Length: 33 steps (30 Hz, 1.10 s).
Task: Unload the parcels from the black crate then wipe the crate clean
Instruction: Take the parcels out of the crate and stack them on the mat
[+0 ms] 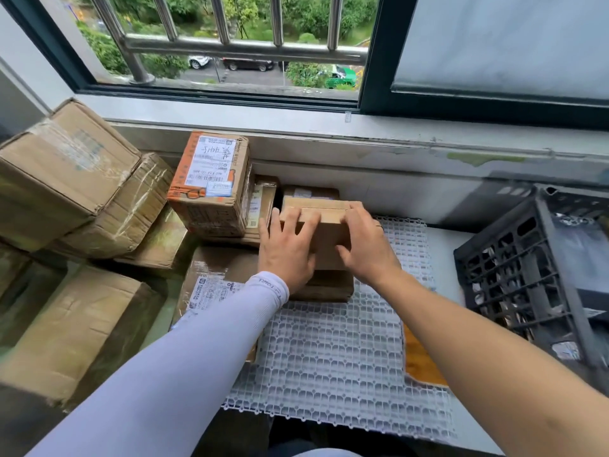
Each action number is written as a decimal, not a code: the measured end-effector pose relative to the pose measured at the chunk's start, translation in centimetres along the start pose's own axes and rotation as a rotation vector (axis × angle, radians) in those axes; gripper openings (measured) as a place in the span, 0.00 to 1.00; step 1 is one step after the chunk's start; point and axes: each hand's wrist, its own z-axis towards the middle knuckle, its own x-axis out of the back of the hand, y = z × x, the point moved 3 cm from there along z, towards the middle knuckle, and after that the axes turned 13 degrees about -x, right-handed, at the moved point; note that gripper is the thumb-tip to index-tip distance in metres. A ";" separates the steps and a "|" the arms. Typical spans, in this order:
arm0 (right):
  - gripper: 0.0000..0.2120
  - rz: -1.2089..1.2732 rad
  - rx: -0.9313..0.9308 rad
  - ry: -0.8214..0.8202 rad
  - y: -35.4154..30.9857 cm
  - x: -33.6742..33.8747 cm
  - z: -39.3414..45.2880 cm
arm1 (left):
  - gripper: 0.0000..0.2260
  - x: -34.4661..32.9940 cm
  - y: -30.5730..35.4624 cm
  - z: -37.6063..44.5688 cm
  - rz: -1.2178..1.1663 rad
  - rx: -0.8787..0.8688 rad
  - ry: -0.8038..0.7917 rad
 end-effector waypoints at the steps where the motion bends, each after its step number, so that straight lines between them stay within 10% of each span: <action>1: 0.20 -0.025 0.017 0.014 0.0 -0.4 -0.4 | 0.37 -0.4 0.0 -0.4 -0.002 0.025 -0.041; 19: 0.28 0.004 0.049 0.137 1.0 0.9 -1.2 | 0.46 0.0 -1.5 0.9 -0.062 -0.154 -0.175; 25: 0.48 -0.079 -0.119 -0.267 1.3 0.9 2.3 | 0.47 0.4 -2.1 3.2 -0.129 -0.149 -0.241; 33: 0.37 -0.009 -0.071 -0.259 0.8 1.2 2.3 | 0.57 0.4 -2.4 3.6 -0.217 -0.232 -0.229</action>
